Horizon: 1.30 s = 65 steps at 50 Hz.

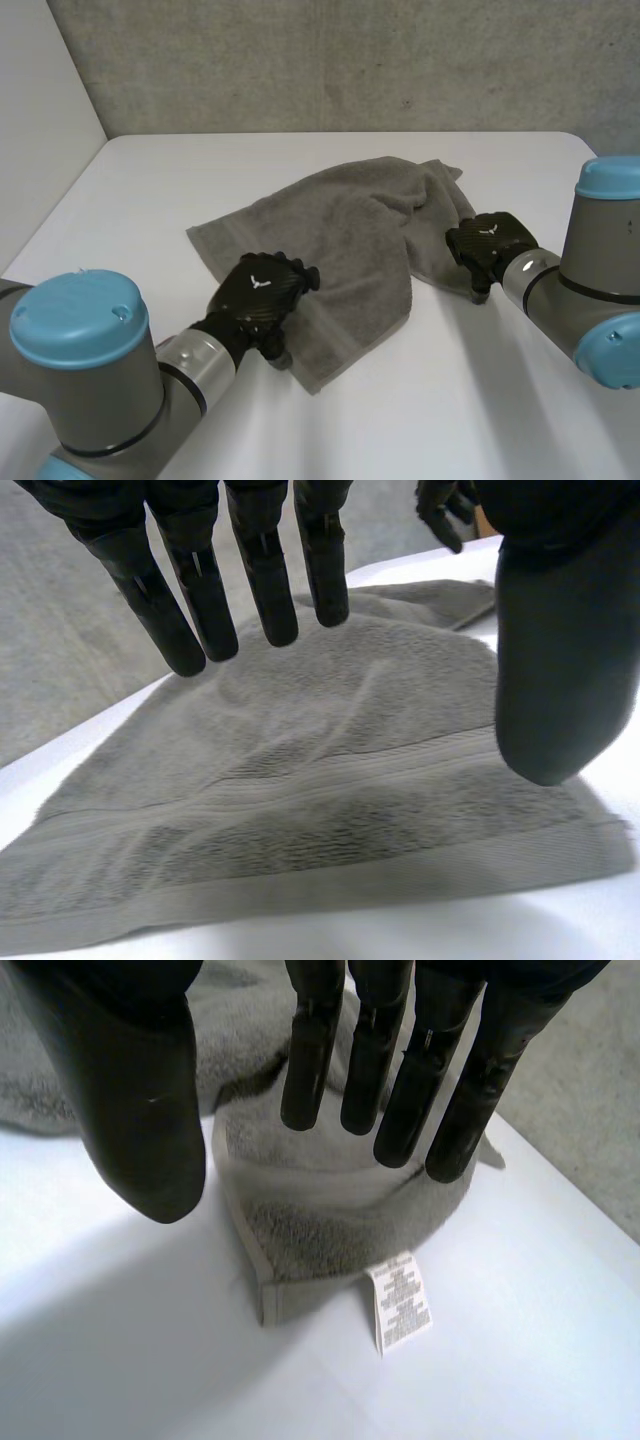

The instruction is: Fold the towel.

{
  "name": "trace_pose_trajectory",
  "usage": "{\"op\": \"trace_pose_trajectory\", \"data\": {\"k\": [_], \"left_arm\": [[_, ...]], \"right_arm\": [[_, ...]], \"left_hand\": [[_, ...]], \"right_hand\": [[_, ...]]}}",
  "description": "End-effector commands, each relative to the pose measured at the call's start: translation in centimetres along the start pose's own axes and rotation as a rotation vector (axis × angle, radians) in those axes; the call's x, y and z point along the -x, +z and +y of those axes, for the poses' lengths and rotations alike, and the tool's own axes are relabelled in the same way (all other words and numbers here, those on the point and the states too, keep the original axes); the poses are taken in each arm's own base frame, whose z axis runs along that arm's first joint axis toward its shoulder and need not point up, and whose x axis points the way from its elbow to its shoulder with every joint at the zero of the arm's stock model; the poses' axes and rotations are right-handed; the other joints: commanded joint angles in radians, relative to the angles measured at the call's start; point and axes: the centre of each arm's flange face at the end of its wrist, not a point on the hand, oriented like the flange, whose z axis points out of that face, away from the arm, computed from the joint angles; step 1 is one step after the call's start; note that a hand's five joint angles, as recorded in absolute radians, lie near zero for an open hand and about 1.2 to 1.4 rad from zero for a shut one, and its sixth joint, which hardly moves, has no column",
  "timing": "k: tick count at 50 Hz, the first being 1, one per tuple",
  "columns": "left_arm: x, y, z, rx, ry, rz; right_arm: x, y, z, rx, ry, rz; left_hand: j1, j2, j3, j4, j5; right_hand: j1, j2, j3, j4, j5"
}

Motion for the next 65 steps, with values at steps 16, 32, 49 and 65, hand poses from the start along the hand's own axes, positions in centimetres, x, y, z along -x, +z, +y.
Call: {"op": "trace_pose_trajectory", "data": {"k": [16,32,49,65], "left_arm": [[-2.5,0.9,2.3,0.068,0.030,0.019],[-4.1,2.6,3.0,0.075,0.044,0.060],[-4.3,5.0,3.5,0.072,0.110,0.022],[-4.0,5.3,3.7,0.080,0.138,-0.006]], "right_arm": [[-0.7,2.7,3.8,-0.003,0.009,0.058],[-0.4,2.8,4.0,-0.007,0.006,0.055],[-0.6,2.9,4.0,-0.008,0.006,0.058],[-0.5,2.8,4.1,-0.005,0.005,0.054]], "left_hand": [[-0.179,-0.173,-0.167,-0.181,-0.330],[-0.147,-0.141,-0.135,-0.148,-0.297],[-0.059,-0.053,-0.046,-0.060,-0.209],[-0.006,0.000,0.006,-0.007,-0.156]], "right_hand": [[-0.017,-0.027,-0.017,-0.016,0.000],[-0.014,-0.024,-0.014,-0.014,0.002],[-0.011,-0.021,-0.011,-0.011,0.005],[-0.011,-0.021,-0.011,-0.011,0.005]]}}
